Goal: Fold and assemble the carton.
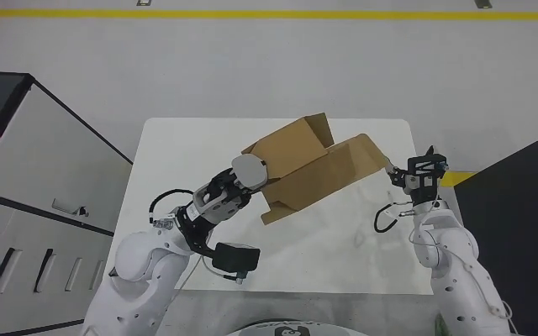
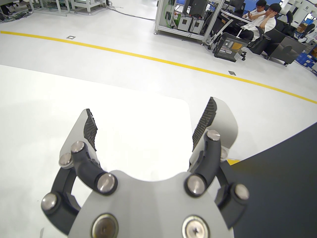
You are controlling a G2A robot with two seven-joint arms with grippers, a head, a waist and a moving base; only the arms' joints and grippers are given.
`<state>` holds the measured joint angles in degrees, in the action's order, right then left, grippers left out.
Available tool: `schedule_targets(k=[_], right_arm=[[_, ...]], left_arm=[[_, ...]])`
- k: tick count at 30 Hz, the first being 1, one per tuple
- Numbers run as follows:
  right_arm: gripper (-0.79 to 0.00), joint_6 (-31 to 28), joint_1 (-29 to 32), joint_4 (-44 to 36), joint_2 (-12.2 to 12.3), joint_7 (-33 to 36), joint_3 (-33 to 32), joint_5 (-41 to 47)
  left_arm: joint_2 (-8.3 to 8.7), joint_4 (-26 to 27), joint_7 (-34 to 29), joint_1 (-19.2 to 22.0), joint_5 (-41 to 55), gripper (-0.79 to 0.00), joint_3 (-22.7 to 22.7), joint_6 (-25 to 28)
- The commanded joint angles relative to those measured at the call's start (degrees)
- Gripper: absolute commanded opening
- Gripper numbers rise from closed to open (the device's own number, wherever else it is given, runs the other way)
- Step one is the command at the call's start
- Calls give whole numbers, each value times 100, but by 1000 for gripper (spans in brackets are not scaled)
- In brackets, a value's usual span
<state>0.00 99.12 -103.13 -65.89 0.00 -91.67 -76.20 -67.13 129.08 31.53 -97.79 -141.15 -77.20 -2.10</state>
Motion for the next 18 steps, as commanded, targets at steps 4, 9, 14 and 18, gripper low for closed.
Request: schedule_targets(k=[4, 9, 14, 18], right_arm=[[0, 0, 0, 0, 0, 0, 0, 0], [0, 0, 0, 0, 0, 0, 0, 0], [0, 0, 0, 0, 0, 0, 0, 0], [0, 0, 0, 0, 0, 0, 0, 0]], left_arm=[[0, 0, 0, 0, 0, -785, 0, 0], [16, 33, -134, 101, 243, -785, -219, 195], [25, 81, -392, 220, 996, -785, -506, 726], [34, 140, -619, 224, 1648, -785, -692, 1228]])
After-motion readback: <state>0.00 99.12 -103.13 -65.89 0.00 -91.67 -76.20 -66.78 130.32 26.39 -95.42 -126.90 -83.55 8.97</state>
